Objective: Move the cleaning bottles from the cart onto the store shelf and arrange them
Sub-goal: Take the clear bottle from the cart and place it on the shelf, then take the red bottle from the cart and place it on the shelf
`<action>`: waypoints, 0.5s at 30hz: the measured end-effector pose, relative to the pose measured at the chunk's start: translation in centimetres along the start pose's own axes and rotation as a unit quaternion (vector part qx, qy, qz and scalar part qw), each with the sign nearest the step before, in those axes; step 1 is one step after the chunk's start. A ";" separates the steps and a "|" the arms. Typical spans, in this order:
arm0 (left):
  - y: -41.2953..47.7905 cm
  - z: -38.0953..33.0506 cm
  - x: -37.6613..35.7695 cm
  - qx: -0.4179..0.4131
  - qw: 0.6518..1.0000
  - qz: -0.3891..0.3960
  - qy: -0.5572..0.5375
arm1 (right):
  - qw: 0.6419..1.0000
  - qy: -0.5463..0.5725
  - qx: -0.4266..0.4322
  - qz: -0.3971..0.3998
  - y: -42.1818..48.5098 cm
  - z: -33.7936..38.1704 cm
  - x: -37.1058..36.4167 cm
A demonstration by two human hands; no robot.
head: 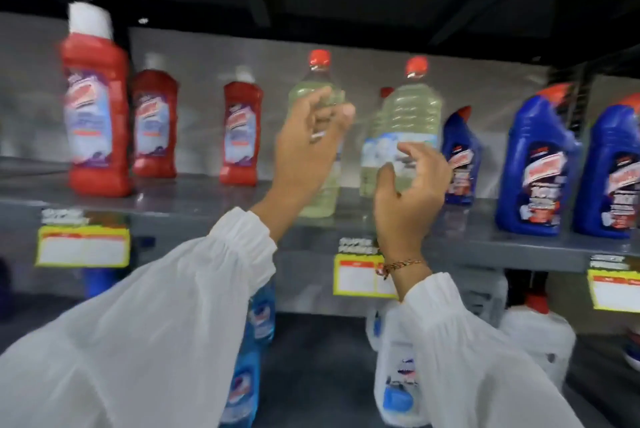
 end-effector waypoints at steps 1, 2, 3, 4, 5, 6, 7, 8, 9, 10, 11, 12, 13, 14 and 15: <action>-1.0 0.0 3.4 -0.024 0.999 -0.026 0.006 | 0.999 0.008 0.042 0.020 -2.0 1.9 -2.1; -2.1 0.4 7.0 -0.038 0.998 -0.041 0.026 | 0.997 0.019 0.066 0.047 -4.3 3.6 -4.3; -3.2 1.1 10.9 -0.041 0.996 -0.053 0.055 | 0.993 0.038 0.073 0.080 -7.1 5.2 -6.7; -4.5 2.1 15.1 -0.029 0.994 -0.069 0.085 | 0.988 0.070 0.069 0.116 -10.3 6.8 -9.2; -6.1 3.6 19.5 -0.004 0.989 -0.086 0.117 | 0.980 0.111 0.054 0.158 -14.2 8.6 -11.7; -8.0 5.3 24.1 0.031 0.983 -0.101 0.153 | 0.965 0.157 0.031 0.206 -18.4 10.4 -14.3; -10.5 7.1 28.6 0.075 0.973 -0.113 0.188 | 0.945 0.196 -0.002 0.262 -23.0 12.4 -16.8; -13.4 9.1 33.1 0.126 0.961 -0.125 0.214 | 0.917 0.229 -0.043 0.323 -28.0 14.5 -19.3; -16.9 11.0 37.5 0.182 0.944 -0.139 0.238 | 0.879 0.251 -0.093 0.395 -33.3 16.7 -21.6; -20.8 12.8 42.0 0.236 0.922 -0.157 0.264 | 0.827 0.262 -0.144 0.475 -39.0 18.9 -23.7; -25.1 14.3 46.2 0.290 0.894 -0.174 0.293 | 0.760 0.262 -0.194 0.562 -45.0 21.3 -25.3; -29.8 15.8 50.2 0.346 0.863 -0.195 0.312 | 0.683 0.256 -0.231 0.644 -51.1 23.7 -26.2; -34.8 16.9 53.8 0.408 0.828 -0.220 0.316 | 0.597 0.243 -0.261 0.719 -57.0 26.1 -26.5; -40.0 18.0 57.2 0.469 0.790 -0.249 0.307 | 0.514 0.224 -0.286 0.777 -62.5 28.1 -26.0; -45.4 18.6 60.0 0.530 0.746 -0.274 0.295 | 0.435 0.200 -0.302 0.824 -67.5 30.0 -24.8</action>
Point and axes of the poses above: each hand's wrist, its own y-axis towards the middle knuckle, its own x-axis out of the back of the hand, z = x × y, the point moved 7 cm from there along y, towards the middle knuckle, and after that the axes turned 12 degrees about y, right-handed, at the moved point
